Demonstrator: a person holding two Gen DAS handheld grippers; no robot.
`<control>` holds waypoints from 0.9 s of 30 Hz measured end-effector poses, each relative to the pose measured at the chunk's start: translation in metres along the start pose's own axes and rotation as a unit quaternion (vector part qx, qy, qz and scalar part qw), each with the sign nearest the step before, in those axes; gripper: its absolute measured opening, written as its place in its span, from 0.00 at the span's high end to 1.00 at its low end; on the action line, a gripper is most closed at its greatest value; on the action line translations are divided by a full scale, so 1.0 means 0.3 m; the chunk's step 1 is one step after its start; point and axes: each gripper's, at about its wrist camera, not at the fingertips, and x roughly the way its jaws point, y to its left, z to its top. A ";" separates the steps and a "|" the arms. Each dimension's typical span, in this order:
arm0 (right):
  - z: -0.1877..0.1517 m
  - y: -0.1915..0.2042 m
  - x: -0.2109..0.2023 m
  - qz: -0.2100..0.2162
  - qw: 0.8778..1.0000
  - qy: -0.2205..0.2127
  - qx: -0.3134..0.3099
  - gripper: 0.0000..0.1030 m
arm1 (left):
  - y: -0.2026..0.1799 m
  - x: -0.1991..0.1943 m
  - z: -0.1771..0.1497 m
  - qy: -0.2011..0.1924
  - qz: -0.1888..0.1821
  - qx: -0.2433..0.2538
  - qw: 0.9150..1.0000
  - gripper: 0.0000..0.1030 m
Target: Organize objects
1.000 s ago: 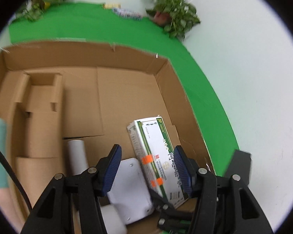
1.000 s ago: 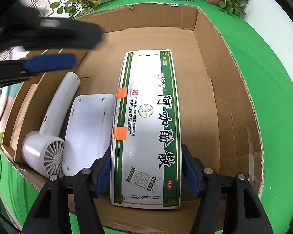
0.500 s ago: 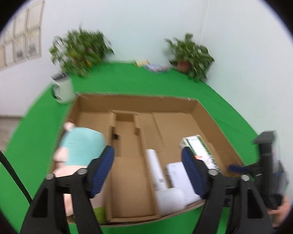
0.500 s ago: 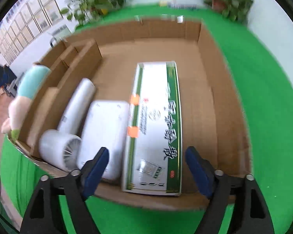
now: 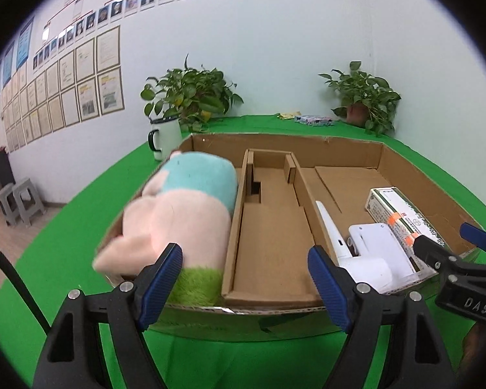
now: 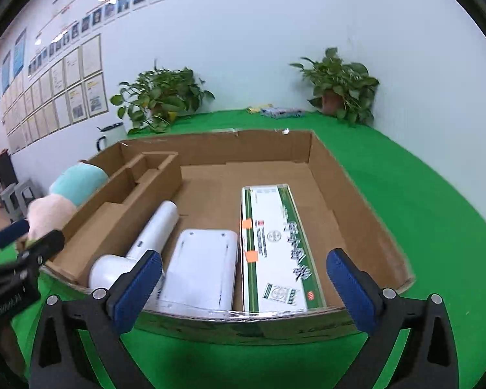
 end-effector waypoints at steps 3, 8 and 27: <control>-0.022 0.028 0.094 -0.017 0.999 -0.012 -0.025 0.01 | -0.020 0.001 -0.020 -0.010 0.014 0.011 1.000 0.21; -0.035 0.038 0.127 -0.013 0.999 -0.012 -0.033 0.01 | -0.036 0.018 -0.021 0.000 0.012 0.024 1.000 0.12; -0.034 0.044 0.115 -0.014 0.999 -0.009 -0.033 0.00 | -0.036 0.020 -0.024 0.007 0.012 0.025 1.000 0.10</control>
